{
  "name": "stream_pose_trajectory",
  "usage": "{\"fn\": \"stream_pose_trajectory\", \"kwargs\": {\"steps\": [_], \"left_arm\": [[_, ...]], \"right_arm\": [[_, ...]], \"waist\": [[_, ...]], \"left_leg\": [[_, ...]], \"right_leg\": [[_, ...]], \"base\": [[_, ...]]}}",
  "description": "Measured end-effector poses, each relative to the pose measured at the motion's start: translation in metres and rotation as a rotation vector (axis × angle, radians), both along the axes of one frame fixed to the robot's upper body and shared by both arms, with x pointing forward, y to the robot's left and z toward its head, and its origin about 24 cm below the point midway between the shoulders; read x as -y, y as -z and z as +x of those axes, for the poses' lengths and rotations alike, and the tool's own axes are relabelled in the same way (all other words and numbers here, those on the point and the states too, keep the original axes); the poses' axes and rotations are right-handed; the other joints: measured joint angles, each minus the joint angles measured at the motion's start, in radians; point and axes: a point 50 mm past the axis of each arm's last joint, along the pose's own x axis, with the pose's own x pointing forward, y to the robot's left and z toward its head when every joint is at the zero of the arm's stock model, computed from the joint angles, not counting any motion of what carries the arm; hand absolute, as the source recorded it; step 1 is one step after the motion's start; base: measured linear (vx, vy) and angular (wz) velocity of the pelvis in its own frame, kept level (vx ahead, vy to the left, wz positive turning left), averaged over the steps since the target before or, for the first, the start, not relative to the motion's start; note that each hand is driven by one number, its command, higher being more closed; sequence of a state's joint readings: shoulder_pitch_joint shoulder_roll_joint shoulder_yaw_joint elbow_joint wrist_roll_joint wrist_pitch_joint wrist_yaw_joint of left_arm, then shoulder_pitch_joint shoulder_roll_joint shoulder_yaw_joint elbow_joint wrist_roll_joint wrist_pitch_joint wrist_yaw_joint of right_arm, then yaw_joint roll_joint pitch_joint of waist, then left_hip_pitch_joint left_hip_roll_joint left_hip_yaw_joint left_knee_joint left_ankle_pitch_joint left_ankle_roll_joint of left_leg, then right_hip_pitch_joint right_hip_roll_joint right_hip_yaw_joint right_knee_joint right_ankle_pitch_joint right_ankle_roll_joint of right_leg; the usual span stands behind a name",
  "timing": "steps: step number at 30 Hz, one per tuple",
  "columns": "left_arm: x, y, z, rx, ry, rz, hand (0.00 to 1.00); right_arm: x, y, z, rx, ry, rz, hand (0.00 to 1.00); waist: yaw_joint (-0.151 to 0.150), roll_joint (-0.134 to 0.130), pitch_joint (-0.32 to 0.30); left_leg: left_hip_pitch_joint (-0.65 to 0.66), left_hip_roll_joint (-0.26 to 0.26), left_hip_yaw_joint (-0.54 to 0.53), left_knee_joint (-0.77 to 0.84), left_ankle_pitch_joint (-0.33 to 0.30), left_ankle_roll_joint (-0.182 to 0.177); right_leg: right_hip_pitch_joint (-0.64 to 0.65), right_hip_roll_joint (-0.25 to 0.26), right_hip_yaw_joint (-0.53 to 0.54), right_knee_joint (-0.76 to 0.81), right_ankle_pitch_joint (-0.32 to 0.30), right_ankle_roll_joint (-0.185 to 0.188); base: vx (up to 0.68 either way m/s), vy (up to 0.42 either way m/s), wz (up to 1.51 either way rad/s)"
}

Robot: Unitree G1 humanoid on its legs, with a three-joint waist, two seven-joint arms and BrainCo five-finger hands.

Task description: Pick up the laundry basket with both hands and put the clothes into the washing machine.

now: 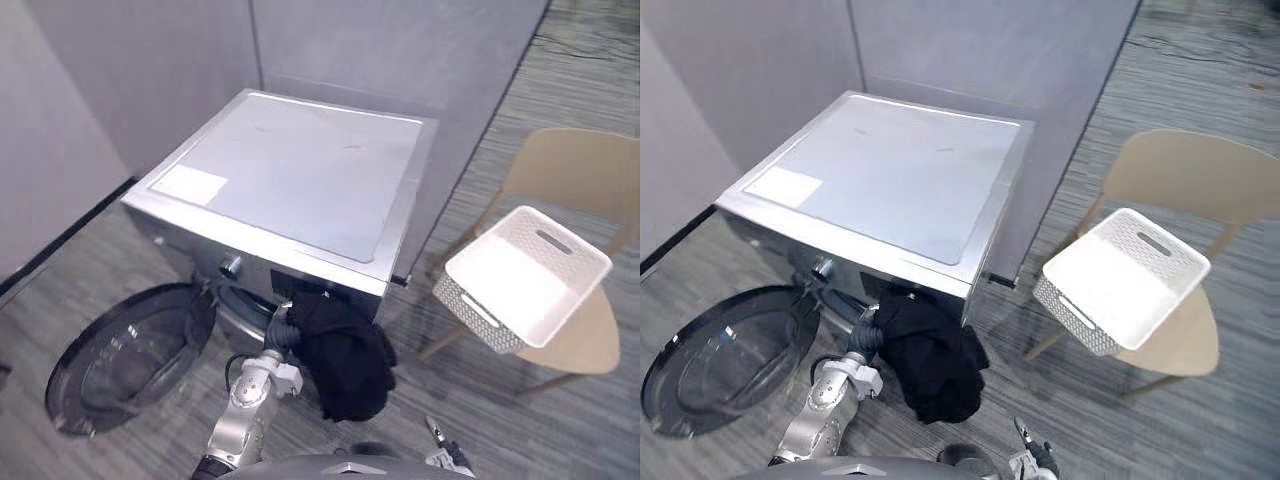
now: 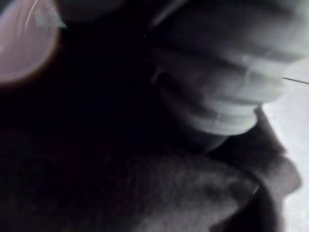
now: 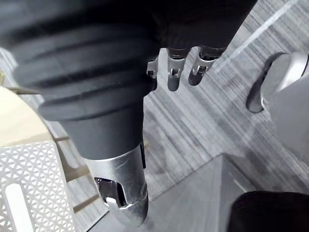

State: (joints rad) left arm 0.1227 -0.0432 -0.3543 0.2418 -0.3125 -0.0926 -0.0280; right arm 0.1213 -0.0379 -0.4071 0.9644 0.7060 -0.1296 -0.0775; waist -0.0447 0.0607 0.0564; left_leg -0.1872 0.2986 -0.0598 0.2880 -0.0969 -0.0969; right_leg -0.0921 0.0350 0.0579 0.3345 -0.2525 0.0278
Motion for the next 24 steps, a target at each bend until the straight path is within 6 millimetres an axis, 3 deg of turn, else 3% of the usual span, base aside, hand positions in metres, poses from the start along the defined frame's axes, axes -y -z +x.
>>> {"fn": "stream_pose_trajectory", "kwargs": {"steps": [1,2,3,4,6,7,10,12,14,17,18,19,20,21,23,24], "left_arm": [[0.003,0.007,-0.001,-0.033,0.022,0.016,1.00],[0.003,0.011,-0.002,-0.048,0.034,0.028,1.00],[-0.002,0.015,-0.001,-0.055,0.055,0.069,1.00],[-0.009,0.016,0.000,-0.048,0.065,0.103,1.00],[-0.021,0.017,0.002,-0.039,0.076,0.158,1.00],[-0.023,0.018,0.002,-0.038,0.078,0.169,1.00],[-0.028,0.020,0.001,-0.042,0.079,0.195,1.00],[-0.028,0.019,0.001,-0.040,0.071,0.190,1.00],[-0.033,0.019,0.003,-0.045,0.025,0.171,1.00],[-0.044,0.021,0.002,-0.060,-0.031,0.169,1.00],[-0.047,0.019,0.005,-0.052,-0.049,0.168,1.00],[-0.047,0.018,0.005,-0.049,-0.051,0.167,1.00],[-0.045,0.014,0.009,-0.032,-0.058,0.158,1.00],[-0.039,0.004,0.016,0.006,-0.082,0.123,1.00],[-0.033,-0.015,0.027,0.077,-0.114,0.068,1.00],[-0.033,-0.025,0.033,0.118,-0.136,0.049,1.00]], "right_arm": [[0.005,0.000,-0.004,-0.010,0.006,-0.012,0.00],[0.004,0.001,-0.007,-0.017,0.014,-0.008,0.00],[-0.002,0.004,-0.013,-0.029,0.038,0.016,0.00],[-0.013,0.008,-0.017,-0.044,0.050,0.052,0.00],[-0.022,0.010,-0.016,-0.037,0.056,0.077,0.00],[-0.021,0.009,-0.015,-0.035,0.053,0.075,0.00],[-0.016,0.008,-0.016,-0.040,0.047,0.063,0.00],[-0.016,0.008,-0.016,-0.046,0.027,0.055,0.00],[-0.015,0.008,-0.014,-0.059,-0.026,0.029,0.00],[-0.021,0.010,-0.017,-0.091,-0.097,0.032,0.00],[-0.022,0.010,-0.020,-0.110,-0.131,0.025,0.00],[-0.023,0.010,-0.020,-0.110,-0.138,0.025,0.00],[-0.024,0.011,-0.020,-0.113,-0.154,0.025,0.00],[-0.020,0.009,-0.016,-0.103,-0.174,0.007,0.00],[-0.008,0.000,0.001,-0.051,-0.213,-0.050,0.00],[-0.007,-0.003,0.008,-0.027,-0.239,-0.065,0.00]], "waist": [[-0.027,0.022,-0.016],[-0.036,0.018,-0.031],[-0.046,-0.011,-0.056],[-0.035,-0.038,-0.067],[-0.019,-0.063,-0.076],[-0.017,-0.061,-0.074],[-0.013,-0.042,-0.063],[-0.007,-0.037,-0.058],[-0.002,-0.038,-0.029],[-0.007,-0.054,0.009],[-0.017,-0.073,0.023],[-0.015,-0.078,0.026],[-0.012,-0.088,0.045],[-0.010,-0.086,0.098],[-0.004,-0.049,0.174],[0.003,-0.048,0.194]], "left_leg": [[0.016,-0.024,0.028,-0.082,0.075,-0.031],[0.027,-0.033,0.045,-0.105,0.060,-0.070],[0.045,-0.086,0.067,-0.150,0.062,-0.072],[0.048,-0.123,0.098,-0.174,0.064,-0.061],[0.048,-0.179,0.153,-0.193,0.062,-0.027],[0.051,-0.188,0.171,-0.195,0.058,-0.019],[0.073,-0.200,0.239,-0.199,0.039,0.012],[0.077,-0.183,0.286,-0.199,0.027,0.028],[0.105,-0.166,0.353,-0.203,0.007,0.038],[0.127,-0.163,0.393,-0.187,-0.016,0.040],[0.095,-0.154,0.387,-0.131,-0.039,0.034],[0.082,-0.152,0.385,-0.111,-0.047,0.032],[0.027,-0.145,0.367,-0.011,-0.086,0.025],[-0.031,-0.124,0.337,0.116,-0.129,0.025],[-0.135,-0.092,0.315,0.269,-0.151,0.039],[-0.198,-0.083,0.304,0.343,-0.163,0.041]], "right_leg": [[0.012,-0.016,-0.007,-0.002,-0.012,0.032],[0.012,-0.036,-0.008,-0.002,-0.021,0.049],[-0.001,-0.086,0.001,-0.012,-0.018,0.076],[-0.009,-0.127,0.027,-0.046,0.010,0.110],[-0.009,-0.188,0.072,-0.121,0.075,0.139],[-0.011,-0.198,0.083,-0.134,0.098,0.145],[-0.028,-0.210,0.100,-0.157,0.198,0.136],[-0.081,-0.201,0.016,-0.111,0.243,0.097],[-0.139,-0.204,-0.185,-0.020,0.274,0.049],[-0.201,-0.212,-0.241,0.089,0.223,0.043],[-0.222,-0.186,-0.238,0.126,0.149,0.042],[-0.226,-0.180,-0.238,0.126,0.137,0.038],[-0.216,-0.172,-0.257,0.106,0.084,0.007],[-0.201,-0.173,-0.274,0.119,0.040,0.030],[-0.273,-0.172,-0.290,0.240,0.008,0.017],[-0.335,-0.189,-0.291,0.323,-0.028,0.009]], "base": [[0.27,0.444,0.03],[0.27,0.443,0.31],[0.23,0.409,0.03],[0.21,0.389,-0.11],[0.18,0.400,-0.49],[0.14,0.390,-0.64],[0.04,0.219,-0.63],[-0.01,0.116,-0.76],[-0.05,0.097,-0.85],[-0.05,0.020,-0.59],[-0.03,-0.086,-0.05],[-0.02,-0.172,0.21],[-0.01,-0.211,0.27],[-0.05,-0.231,0.31],[-0.17,-0.149,0.28],[-0.20,-0.106,0.28]]}}
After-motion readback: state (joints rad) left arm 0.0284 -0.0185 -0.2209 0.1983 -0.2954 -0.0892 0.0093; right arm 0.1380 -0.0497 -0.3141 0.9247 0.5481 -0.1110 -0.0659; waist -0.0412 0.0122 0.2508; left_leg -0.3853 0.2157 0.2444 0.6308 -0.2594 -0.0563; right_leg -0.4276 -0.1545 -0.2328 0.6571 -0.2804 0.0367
